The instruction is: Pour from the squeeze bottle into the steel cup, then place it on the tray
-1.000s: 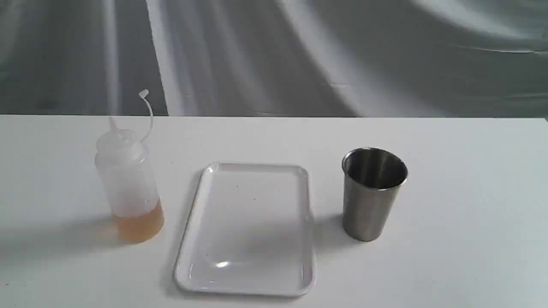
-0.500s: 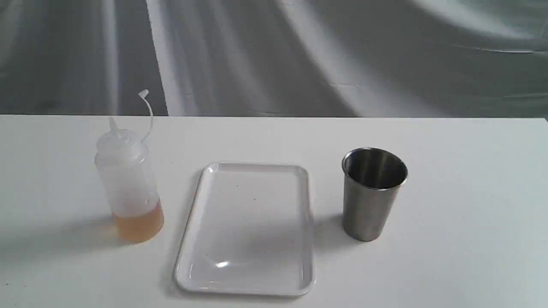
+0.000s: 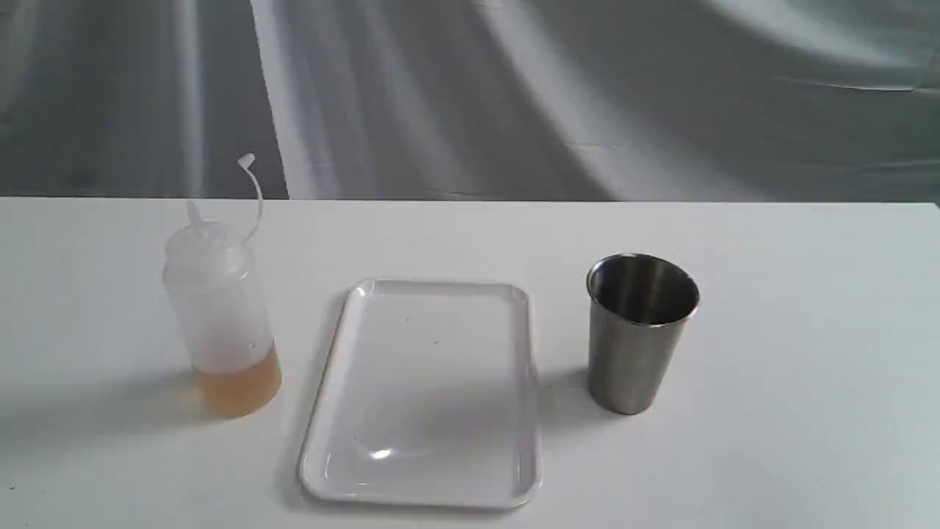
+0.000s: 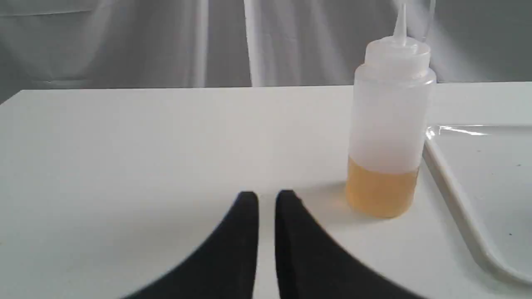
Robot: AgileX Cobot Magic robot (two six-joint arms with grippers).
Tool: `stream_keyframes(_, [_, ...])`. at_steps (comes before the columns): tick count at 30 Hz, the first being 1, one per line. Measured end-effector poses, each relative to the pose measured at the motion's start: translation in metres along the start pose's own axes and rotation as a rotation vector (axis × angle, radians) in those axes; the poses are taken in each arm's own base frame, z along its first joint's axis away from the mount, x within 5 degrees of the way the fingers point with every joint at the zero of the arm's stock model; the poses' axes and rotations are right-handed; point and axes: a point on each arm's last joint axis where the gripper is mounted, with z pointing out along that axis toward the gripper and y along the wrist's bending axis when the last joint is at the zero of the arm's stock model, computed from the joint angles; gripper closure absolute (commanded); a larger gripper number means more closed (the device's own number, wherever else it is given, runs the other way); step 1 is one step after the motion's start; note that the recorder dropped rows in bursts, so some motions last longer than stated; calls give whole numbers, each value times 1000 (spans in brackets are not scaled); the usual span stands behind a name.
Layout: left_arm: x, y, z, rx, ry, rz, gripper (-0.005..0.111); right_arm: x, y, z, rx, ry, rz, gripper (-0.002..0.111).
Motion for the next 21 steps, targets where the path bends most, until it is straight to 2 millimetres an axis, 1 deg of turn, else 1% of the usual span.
stream_keyframes(4, [0, 0, 0, 0, 0, 0, 98, -7, -2, 0, 15, -77, 174, 108])
stream_keyframes(6, [0, 0, 0, 0, 0, 0, 98, -8, -2, 0, 15, -89, 290, 108])
stream_keyframes(8, [0, 0, 0, 0, 0, 0, 98, -8, -3, 0, 9, -95, 442, 108])
stream_keyframes(10, [0, 0, 0, 0, 0, 0, 98, -8, -2, 0, -2, -94, 516, 108])
stream_keyframes(12, [0, 0, 0, 0, 0, 0, 98, -9, 1, 0, -38, -97, 522, 108])
stream_keyframes(13, [0, 0, 0, 0, 0, 0, 98, -11, 5, -1, -78, -101, 494, 108])
stream_keyframes(15, [0, 0, 0, 0, 0, 0, 98, -14, 13, -2, -174, -124, 429, 108])
stream_keyframes(19, [0, 0, 0, 0, 0, 0, 98, -23, 35, -10, -431, -197, 297, 108])
stream_keyframes(21, [0, 0, 0, 0, 0, 0, 98, -23, 42, -12, -502, -183, 246, 108])
